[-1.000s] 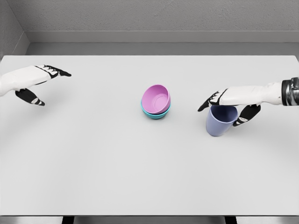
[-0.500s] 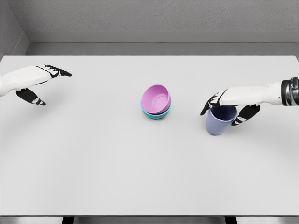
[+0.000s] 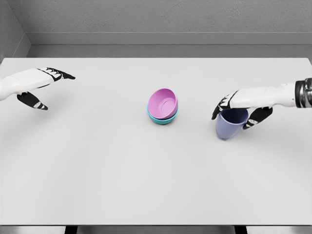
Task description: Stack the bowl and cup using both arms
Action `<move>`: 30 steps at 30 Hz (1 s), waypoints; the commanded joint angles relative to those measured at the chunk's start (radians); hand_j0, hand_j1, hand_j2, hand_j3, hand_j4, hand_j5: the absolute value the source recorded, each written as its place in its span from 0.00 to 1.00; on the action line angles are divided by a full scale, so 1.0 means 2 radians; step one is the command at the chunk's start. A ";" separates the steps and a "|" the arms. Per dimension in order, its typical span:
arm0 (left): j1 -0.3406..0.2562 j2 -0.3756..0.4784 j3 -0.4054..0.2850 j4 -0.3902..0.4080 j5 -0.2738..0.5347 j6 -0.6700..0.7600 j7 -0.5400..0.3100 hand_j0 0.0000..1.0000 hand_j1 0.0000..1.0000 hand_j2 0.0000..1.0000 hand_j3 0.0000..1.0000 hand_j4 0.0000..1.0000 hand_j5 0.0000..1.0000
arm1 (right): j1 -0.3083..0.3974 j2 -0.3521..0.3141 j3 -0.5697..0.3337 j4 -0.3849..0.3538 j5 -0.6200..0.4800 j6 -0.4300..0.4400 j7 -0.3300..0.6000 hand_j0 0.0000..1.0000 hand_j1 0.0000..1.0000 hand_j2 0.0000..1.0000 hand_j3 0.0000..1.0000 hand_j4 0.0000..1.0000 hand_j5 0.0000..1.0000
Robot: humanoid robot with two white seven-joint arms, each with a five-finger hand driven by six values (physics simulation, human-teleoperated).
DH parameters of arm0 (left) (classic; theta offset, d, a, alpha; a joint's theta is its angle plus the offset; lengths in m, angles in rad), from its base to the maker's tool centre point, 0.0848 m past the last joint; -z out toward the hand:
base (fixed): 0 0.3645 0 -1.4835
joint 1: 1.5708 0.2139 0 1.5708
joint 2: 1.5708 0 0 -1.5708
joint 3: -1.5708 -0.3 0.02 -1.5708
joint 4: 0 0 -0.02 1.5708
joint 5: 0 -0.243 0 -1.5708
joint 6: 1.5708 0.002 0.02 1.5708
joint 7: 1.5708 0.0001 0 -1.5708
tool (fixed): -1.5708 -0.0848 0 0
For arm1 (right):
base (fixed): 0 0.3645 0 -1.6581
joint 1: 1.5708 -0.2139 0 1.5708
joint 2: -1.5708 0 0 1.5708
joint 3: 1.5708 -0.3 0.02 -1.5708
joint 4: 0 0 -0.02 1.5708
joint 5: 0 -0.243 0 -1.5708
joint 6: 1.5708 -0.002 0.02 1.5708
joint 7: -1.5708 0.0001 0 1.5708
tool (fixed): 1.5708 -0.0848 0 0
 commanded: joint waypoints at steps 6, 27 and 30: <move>0.000 0.000 0.000 0.000 0.003 0.001 0.000 1.00 1.00 1.00 1.00 1.00 1.00 | -0.007 -0.005 0.000 -0.014 -0.003 0.001 -0.001 0.75 0.75 0.75 0.75 0.75 0.75; -0.001 -0.002 0.000 0.000 0.003 0.001 -0.001 1.00 1.00 1.00 1.00 1.00 1.00 | -0.030 0.002 -0.001 -0.037 -0.002 0.001 0.006 0.75 0.75 0.75 0.75 0.75 0.75; -0.001 -0.002 0.000 0.000 0.003 0.001 -0.001 1.00 1.00 1.00 1.00 1.00 1.00 | -0.039 0.006 -0.001 -0.045 -0.002 0.001 0.006 0.75 0.75 0.75 0.75 0.75 0.75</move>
